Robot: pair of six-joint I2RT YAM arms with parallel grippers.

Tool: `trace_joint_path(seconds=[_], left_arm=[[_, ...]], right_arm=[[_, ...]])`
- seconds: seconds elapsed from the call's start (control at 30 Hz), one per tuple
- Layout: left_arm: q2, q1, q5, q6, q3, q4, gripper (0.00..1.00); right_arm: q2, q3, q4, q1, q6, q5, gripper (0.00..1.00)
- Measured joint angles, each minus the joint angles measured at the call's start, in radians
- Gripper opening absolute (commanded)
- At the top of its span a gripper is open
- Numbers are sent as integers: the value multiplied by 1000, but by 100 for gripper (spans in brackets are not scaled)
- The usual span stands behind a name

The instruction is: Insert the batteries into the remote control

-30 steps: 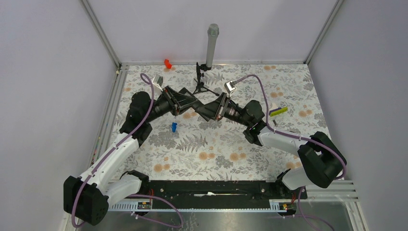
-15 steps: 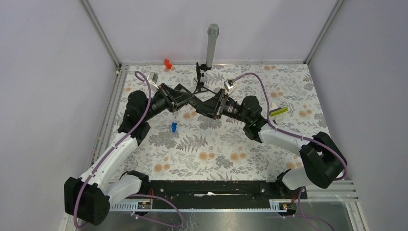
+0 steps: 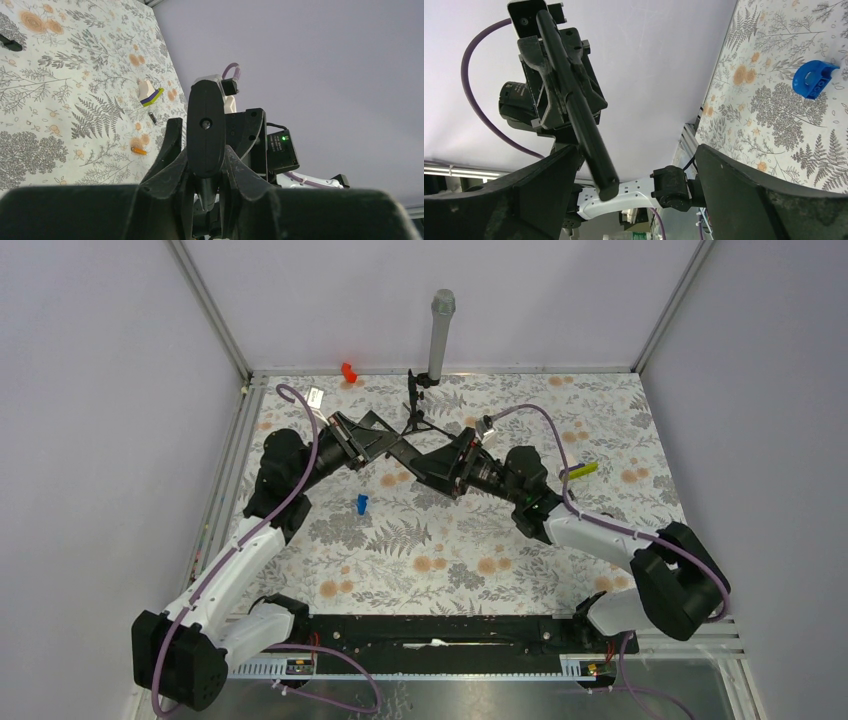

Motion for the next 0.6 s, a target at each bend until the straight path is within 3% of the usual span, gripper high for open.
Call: trace_joint_path(seconds=[0.17, 0.33, 0.47, 0.6], left_arm=[[0, 0, -2, 30, 0, 7, 0], [0, 0, -3, 39, 0, 10, 0], [0, 0, -3, 39, 0, 10, 0], [0, 0, -5, 56, 0, -2, 0]], right_arm=[[-71, -27, -37, -3, 0, 38, 72], [-86, -27, -47, -3, 0, 43, 66], [-82, -27, -48, -4, -3, 41, 50], [-78, -24, -50, -4, -2, 38, 44]])
